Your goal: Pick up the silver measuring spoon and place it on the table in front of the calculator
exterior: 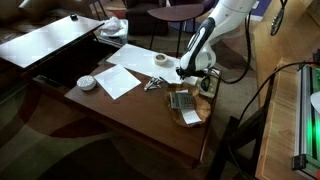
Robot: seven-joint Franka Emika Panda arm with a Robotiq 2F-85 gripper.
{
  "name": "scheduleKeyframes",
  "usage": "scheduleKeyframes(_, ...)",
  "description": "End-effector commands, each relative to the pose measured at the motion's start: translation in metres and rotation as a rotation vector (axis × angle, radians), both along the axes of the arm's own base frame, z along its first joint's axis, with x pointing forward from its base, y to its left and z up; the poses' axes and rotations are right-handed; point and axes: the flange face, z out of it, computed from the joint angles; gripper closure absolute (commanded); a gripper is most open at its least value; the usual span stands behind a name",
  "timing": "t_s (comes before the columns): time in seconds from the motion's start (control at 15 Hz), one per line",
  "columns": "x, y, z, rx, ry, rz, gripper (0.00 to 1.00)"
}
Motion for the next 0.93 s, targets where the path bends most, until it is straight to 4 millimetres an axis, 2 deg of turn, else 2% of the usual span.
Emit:
scheduleKeyframes(0.0, 0.001, -0.003, -0.01, -0.023, -0.015, 0.007, 1.0)
scheduleKeyframes(0.13, 0.004, 0.001, -0.003, 0.016, -0.008, -0.002, 1.0)
scheduleKeyframes(0.27, 0.01, 0.011, 0.012, 0.081, -0.025, -0.002, 0.99)
scheduleKeyframes(0.47, 0.026, 0.028, 0.049, 0.17, -0.118, -0.005, 0.99)
scheduleKeyframes(0.67, 0.041, 0.032, 0.086, 0.222, -0.231, -0.033, 0.99)
scheduleKeyframes(0.87, 0.024, 0.026, 0.11, 0.29, -0.127, 0.0, 0.99)
